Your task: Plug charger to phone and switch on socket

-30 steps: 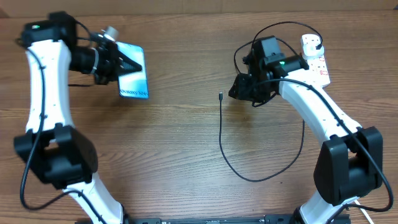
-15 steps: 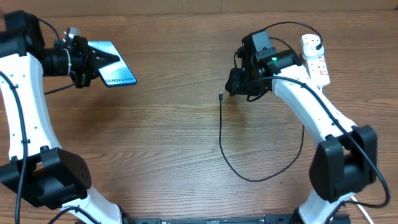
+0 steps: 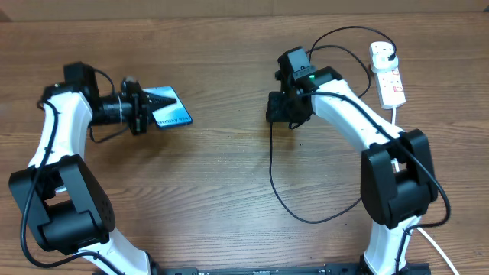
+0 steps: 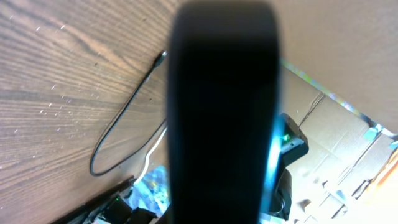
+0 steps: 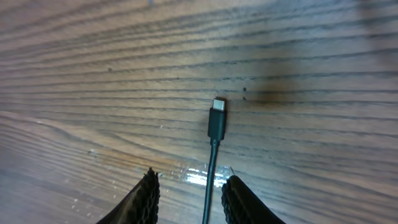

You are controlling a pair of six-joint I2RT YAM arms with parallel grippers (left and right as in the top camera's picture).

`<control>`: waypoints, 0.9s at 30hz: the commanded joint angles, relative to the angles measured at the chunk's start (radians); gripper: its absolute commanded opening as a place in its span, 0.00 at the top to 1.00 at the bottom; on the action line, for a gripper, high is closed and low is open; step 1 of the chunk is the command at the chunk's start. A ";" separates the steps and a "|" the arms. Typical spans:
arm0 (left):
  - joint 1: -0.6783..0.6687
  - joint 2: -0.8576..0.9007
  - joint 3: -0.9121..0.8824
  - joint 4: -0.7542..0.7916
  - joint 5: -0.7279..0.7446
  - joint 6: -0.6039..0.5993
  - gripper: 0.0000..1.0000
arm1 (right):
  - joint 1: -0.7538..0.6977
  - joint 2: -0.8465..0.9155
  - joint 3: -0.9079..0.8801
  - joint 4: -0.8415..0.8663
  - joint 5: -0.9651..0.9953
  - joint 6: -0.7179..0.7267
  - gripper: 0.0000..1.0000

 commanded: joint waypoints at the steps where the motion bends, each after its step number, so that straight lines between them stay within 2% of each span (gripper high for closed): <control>1: -0.007 -0.021 -0.035 0.028 0.071 -0.025 0.96 | 0.005 0.042 0.021 0.008 0.041 0.002 0.68; 9: -0.007 -0.021 -0.037 0.042 0.055 -0.025 0.96 | 0.005 0.074 0.021 0.061 0.074 -0.009 0.69; 20: -0.042 -0.021 -0.037 0.068 0.002 -0.028 0.96 | 0.006 0.121 0.019 0.094 0.073 -0.009 0.79; 27: -0.042 -0.021 -0.037 0.098 0.001 -0.028 0.96 | 0.026 0.134 0.019 0.095 0.090 -0.008 0.81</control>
